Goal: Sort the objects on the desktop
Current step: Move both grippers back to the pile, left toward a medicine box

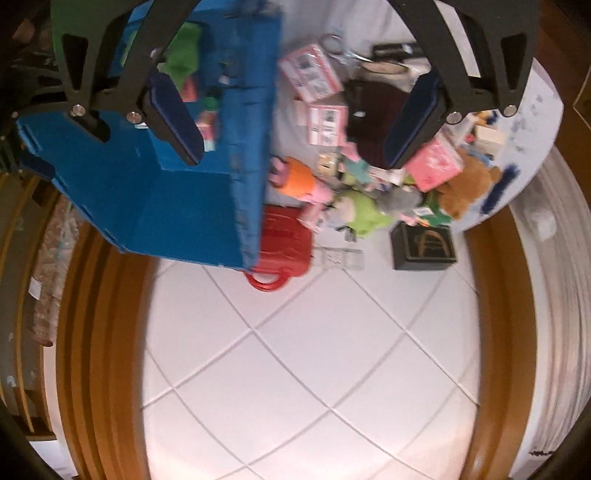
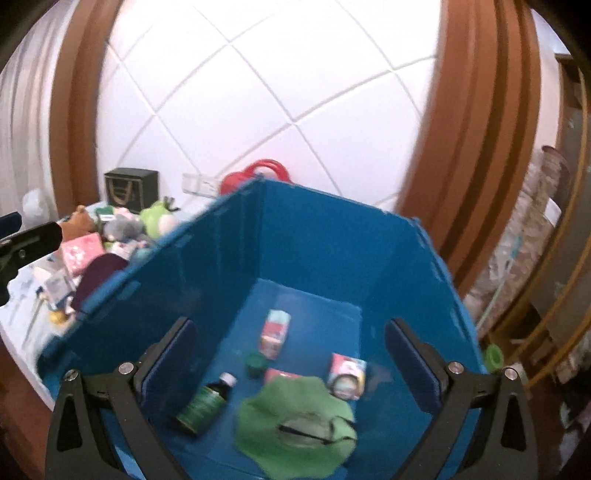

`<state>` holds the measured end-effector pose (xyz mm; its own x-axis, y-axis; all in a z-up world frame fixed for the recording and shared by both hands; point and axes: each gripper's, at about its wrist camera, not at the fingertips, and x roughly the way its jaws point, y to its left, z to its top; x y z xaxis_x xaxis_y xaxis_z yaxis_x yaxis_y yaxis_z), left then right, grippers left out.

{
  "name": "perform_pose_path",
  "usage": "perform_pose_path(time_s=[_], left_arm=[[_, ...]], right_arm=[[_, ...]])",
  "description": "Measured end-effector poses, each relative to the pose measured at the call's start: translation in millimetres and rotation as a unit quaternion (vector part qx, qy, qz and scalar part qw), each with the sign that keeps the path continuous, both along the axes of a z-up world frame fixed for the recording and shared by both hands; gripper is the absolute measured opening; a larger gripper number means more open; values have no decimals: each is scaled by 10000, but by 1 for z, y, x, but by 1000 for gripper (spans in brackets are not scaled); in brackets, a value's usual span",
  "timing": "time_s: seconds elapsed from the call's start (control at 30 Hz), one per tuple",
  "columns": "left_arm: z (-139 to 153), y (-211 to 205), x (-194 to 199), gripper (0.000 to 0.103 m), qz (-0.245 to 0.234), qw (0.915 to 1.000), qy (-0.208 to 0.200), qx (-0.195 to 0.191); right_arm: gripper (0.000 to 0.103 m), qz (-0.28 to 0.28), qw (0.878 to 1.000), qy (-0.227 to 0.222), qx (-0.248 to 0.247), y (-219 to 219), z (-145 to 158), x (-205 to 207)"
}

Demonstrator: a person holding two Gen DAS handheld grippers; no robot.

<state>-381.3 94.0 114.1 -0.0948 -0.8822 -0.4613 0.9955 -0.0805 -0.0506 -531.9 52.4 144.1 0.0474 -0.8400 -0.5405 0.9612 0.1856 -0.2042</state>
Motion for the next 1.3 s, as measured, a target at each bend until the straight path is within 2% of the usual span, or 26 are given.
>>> perform_pose_path(time_s=[0.17, 0.33, 0.53, 0.67, 0.77, 0.93, 1.07, 1.13, 1.2, 1.23, 1.3], left_arm=[[-2, 6, 61, 100, 244, 9995, -151, -118], [-12, 4, 146, 100, 493, 9986, -150, -96], [-40, -5, 237, 100, 572, 9980, -232, 121], [-71, -21, 270, 100, 524, 9974, -250, 434], [-104, -36, 279, 100, 386, 9955, -220, 837], [-156, -52, 272, 98, 81, 9910, -294, 1307], [-194, -60, 261, 87, -85, 9849, -382, 1686], [-215, -64, 257, 76, -226, 9812, -424, 1870], [-235, -68, 253, 69, -339, 9760, -432, 2109], [-244, -70, 252, 67, -428, 9736, -393, 2208], [-258, -73, 250, 66, -558, 9697, -415, 2343]], right_arm=[[103, 267, 9994, -229, -76, 6, 9, 54], [103, 584, 9976, -369, -103, 11, 11, 129], [103, 758, 9954, -570, 116, 11, -10, 214], [103, 743, 9944, -658, 366, 8, -34, 252], [103, 724, 9929, -634, 702, 1, -63, 272], [103, 639, 9888, -516, 1245, -13, -114, 285], [103, 598, 9839, -504, 1605, -26, -150, 284], [103, 507, 9809, -538, 1800, -32, -167, 281], [97, 371, 9777, -506, 2002, -36, -184, 279], [89, 327, 9754, -534, 2114, -38, -191, 278], [84, 281, 9677, -662, 2416, -41, -206, 276]])
